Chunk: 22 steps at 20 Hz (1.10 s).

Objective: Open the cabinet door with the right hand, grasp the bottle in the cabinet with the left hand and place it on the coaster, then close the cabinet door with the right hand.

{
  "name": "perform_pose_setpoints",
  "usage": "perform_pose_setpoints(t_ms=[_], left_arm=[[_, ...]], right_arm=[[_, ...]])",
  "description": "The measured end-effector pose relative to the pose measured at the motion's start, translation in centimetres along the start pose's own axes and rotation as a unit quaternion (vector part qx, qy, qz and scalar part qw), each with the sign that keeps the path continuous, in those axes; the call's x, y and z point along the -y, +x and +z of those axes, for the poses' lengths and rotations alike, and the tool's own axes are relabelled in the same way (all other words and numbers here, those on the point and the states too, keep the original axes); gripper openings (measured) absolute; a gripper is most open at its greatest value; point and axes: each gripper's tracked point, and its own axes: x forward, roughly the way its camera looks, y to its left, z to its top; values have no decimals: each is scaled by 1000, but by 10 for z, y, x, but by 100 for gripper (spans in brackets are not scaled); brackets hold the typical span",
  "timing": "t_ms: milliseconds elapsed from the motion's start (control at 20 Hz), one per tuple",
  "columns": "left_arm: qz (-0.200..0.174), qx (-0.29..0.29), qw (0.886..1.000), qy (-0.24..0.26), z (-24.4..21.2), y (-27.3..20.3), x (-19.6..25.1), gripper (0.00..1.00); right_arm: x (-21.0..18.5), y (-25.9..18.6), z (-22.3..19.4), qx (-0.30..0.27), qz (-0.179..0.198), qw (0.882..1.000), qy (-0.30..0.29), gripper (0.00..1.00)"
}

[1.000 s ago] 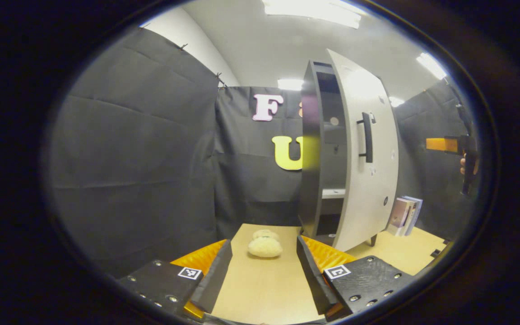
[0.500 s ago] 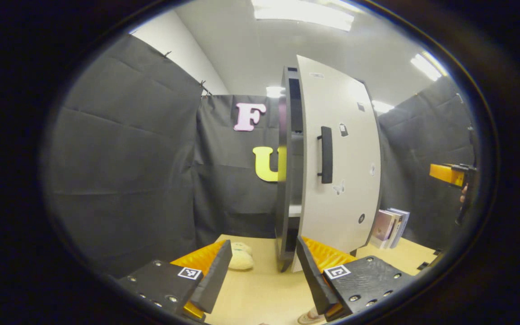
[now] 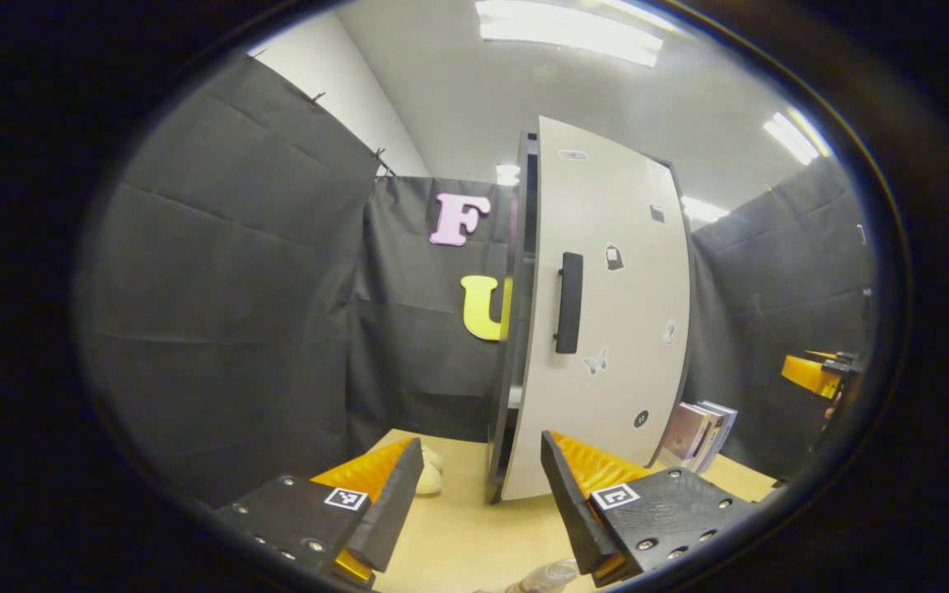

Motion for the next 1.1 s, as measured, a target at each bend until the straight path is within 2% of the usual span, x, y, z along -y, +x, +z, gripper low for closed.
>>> perform_pose_setpoints(t_ms=[50, 100, 150, 200, 350, 400, 450, 500, 550, 600, 650, 700, 750, 850, 900, 1050, 1100], left_arm=[[2, 3, 1000, 7, 3, 0, -1, 83], [4, 7, 1000, 13, 6, 0, -1, 87], [5, 8, 1000, 16, 7, 0, -2, 87], [7, 7, 1000, 16, 8, 1, -4, 83], [8, 7, 1000, 5, 10, 4, -5, 83], [9, 6, 1000, 6, 11, 5, -6, 87], [11, 7, 1000, 9, 10, 4, -7, 83], [11, 7, 1000, 13, 11, 4, -7, 87], [11, 8, 1000, 16, 11, 5, -7, 83], [11, 8, 1000, 19, 10, 5, -6, 87], [10, 7, 1000, 19, 9, 5, -5, 83], [9, 6, 1000, 17, 8, 5, -4, 87], [10, 5, 1000, 15, 7, 5, -4, 83], [12, 2, 1000, 12, 4, 5, -6, 83], [13, 1, 1000, 10, 2, 6, -7, 87], [11, -1, 1000, 7, 0, 5, -7, 87], [12, 1, 1000, 9, 2, 4, -8, 83]], right_arm=[[0, -1, 0, 0, 1, 1000, 3, 94], [0, -1, -2, 0, 1, 1000, 4, 94], [2, -1, -4, -3, 0, 1000, 4, 94], [1, -2, -6, -6, 0, 1000, 4, 94], [1, -3, -9, -12, -1, 1000, 9, 94], [1, -4, -9, -13, -2, 1000, 10, 94], [2, -5, -9, -13, -4, 1000, 10, 94], [3, -6, -8, -12, -6, 1000, 10, 94], [3, -7, -8, -11, -8, 1000, 10, 94], [4, -7, -7, -10, -10, 1000, 10, 94], [4, -8, -7, -10, -11, 1000, 11, 94], [5, -8, -7, -10, -12, 1000, 12, 94], [5, -9, -8, -11, -14, 1000, 14, 94], [5, -10, -9, -13, -15, 1000, 16, 94], [5, -10, -10, -14, -16, 1000, 17, 94], [4, -12, -8, -14, -17, 1000, 18, 94], [4, -12, -7, -13, -17, 1000, 18, 94]])
